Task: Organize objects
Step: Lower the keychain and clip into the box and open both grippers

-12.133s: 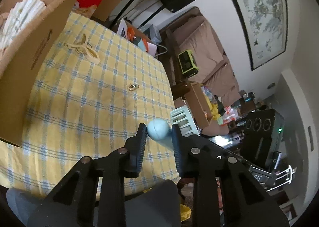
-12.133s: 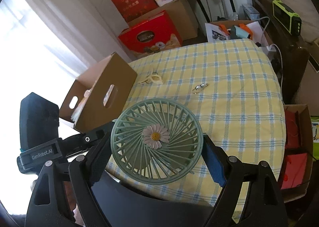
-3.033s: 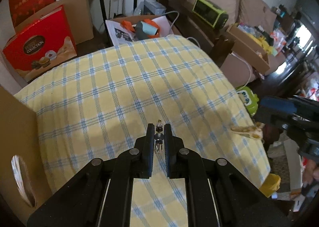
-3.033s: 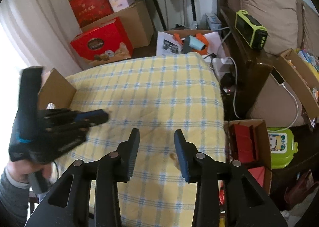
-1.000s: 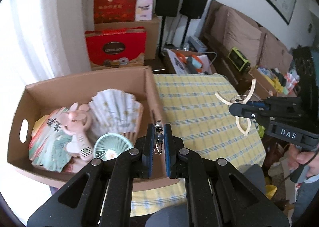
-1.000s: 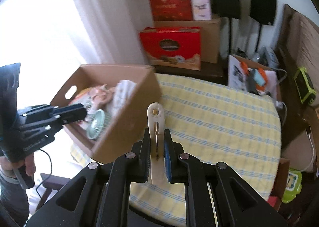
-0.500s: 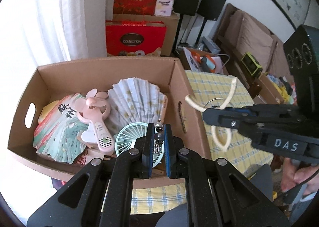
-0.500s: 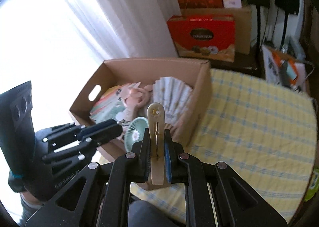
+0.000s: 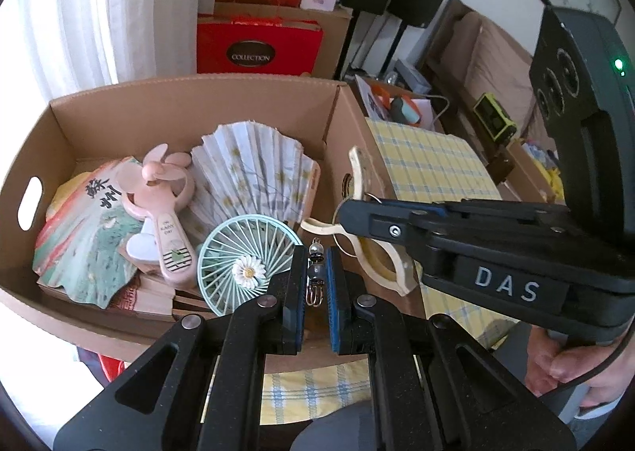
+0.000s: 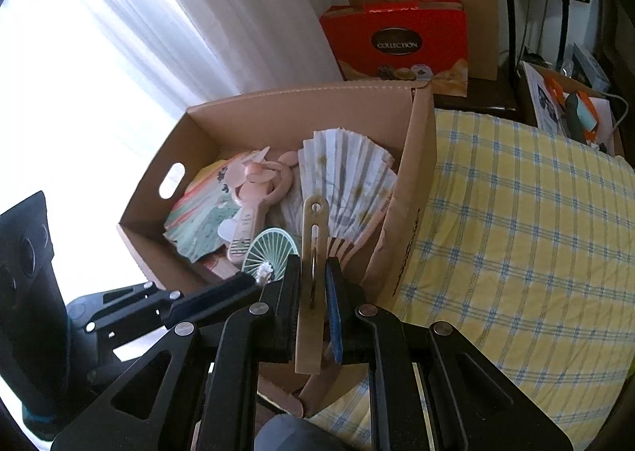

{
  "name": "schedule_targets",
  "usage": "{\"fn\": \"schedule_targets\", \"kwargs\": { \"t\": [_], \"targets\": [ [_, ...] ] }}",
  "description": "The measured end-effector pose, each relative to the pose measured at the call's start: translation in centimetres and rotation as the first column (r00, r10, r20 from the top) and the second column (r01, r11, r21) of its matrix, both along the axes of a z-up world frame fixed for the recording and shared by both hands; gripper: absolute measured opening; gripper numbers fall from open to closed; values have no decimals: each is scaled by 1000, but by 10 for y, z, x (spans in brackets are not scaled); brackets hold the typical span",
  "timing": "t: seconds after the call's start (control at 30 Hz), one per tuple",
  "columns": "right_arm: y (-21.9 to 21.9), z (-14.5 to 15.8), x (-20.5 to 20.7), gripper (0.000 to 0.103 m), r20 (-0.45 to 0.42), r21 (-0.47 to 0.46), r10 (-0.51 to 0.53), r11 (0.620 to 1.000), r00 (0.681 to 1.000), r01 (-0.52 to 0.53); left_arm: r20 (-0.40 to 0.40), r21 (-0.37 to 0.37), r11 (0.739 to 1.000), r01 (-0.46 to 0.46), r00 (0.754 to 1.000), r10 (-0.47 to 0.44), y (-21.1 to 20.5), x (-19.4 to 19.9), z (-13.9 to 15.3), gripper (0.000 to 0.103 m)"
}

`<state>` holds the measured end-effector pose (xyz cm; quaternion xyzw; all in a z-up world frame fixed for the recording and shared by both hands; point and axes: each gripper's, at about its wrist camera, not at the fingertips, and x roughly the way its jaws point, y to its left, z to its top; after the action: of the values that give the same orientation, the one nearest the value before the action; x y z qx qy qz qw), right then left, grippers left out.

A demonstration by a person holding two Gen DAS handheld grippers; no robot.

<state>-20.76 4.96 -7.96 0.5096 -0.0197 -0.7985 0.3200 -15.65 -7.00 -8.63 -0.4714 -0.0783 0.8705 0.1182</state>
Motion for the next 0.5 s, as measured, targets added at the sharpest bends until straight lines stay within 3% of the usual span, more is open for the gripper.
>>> {"fn": "schedule_targets", "kwargs": {
  "t": [0.3, 0.43, 0.5],
  "targets": [
    [-1, -2, -1, 15, -31, 32, -24, 999, 999, 25, 31, 14, 1000, 0, 1000, 0, 5, -2, -11, 9],
    [2, 3, 2, 19, -55, 34, -29, 999, 998, 31, 32, 8, 1000, -7, 999, 7, 5, -2, -10, 15],
    [5, 8, 4, 22, -71, 33, -30, 999, 997, 33, 26, 10, 1000, -13, 1000, 13, 3, -1, -9, 23]
  ]
}}
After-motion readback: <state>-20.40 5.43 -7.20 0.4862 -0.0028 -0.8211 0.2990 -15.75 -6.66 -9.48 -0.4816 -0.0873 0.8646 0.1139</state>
